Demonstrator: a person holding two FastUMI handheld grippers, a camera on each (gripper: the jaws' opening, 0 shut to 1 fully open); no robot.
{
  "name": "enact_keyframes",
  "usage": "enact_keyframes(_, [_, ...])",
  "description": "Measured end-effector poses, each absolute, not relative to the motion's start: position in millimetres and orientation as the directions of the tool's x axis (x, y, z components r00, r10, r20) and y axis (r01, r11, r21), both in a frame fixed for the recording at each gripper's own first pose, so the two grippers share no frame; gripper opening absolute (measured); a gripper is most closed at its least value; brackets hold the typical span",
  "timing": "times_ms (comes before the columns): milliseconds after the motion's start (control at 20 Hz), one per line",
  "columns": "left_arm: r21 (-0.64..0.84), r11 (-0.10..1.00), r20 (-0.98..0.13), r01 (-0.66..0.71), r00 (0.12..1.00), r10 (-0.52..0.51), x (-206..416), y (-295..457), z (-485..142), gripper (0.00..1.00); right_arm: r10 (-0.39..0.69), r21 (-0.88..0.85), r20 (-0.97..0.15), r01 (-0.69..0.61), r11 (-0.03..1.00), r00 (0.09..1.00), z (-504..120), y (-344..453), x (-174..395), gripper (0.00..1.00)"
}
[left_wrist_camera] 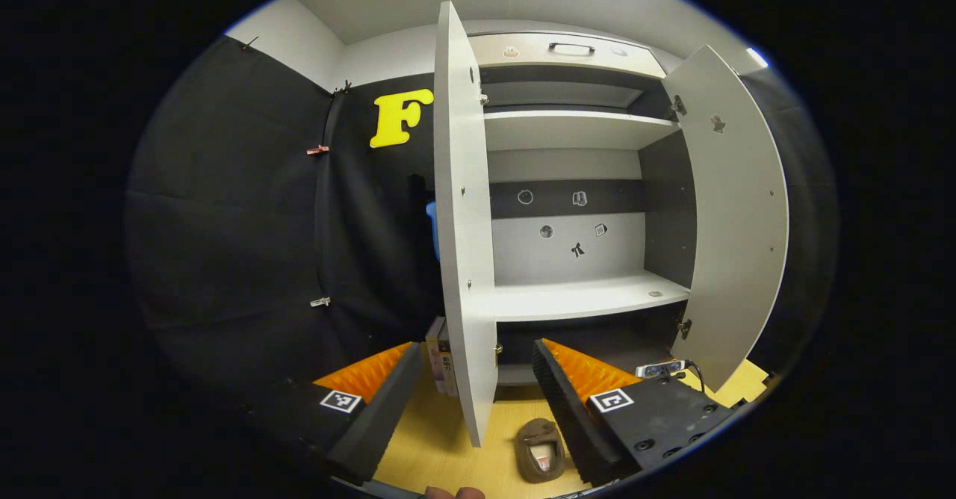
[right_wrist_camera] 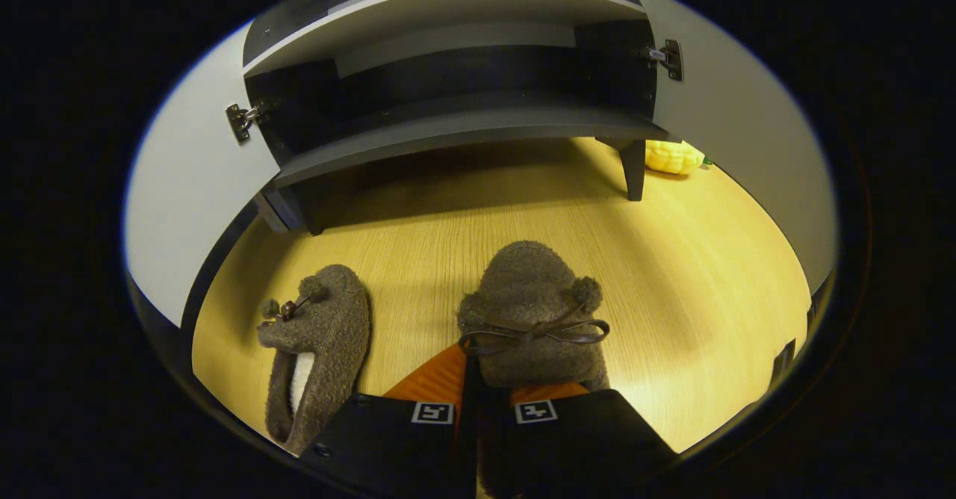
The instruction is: Grab one shoe with the right hand and put it into the shoe cabinet, grab the other shoe with the left hand and put it into the shoe cabinet; then close the right door with the right hand and the left door with the left hand.
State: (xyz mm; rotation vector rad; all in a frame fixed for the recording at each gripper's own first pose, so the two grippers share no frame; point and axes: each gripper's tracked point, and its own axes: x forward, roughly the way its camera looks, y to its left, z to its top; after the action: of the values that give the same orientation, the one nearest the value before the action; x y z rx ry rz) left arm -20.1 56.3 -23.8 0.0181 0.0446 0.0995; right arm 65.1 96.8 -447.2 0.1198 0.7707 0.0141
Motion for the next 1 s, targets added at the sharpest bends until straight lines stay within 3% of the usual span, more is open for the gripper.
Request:
enact_keyframes(300, [0.007, 0.996, -0.048, -0.085, 0.995, 0.086, -17, 50, -26, 0.95, 0.152, 0.202, -0.626, -0.028, 0.979, 0.765, -361, 99, 53, 0.15])
enact_keyframes(550, [-0.002, 0.998, -0.033, -0.056, 0.998, 0.056, -13, 37, -23, 0.95, 0.168, 0.234, -0.585, -0.033, 0.972, 0.794, -271, 84, 55, 0.15])
enact_keyframes(1000, [-0.005, 1.0, -0.031, -0.013, 0.999, 0.013, -11, 15, -22, 0.95, 0.146, 0.183, -0.444, -0.07, 0.981, 0.884, -98, 60, 140, 0.15])
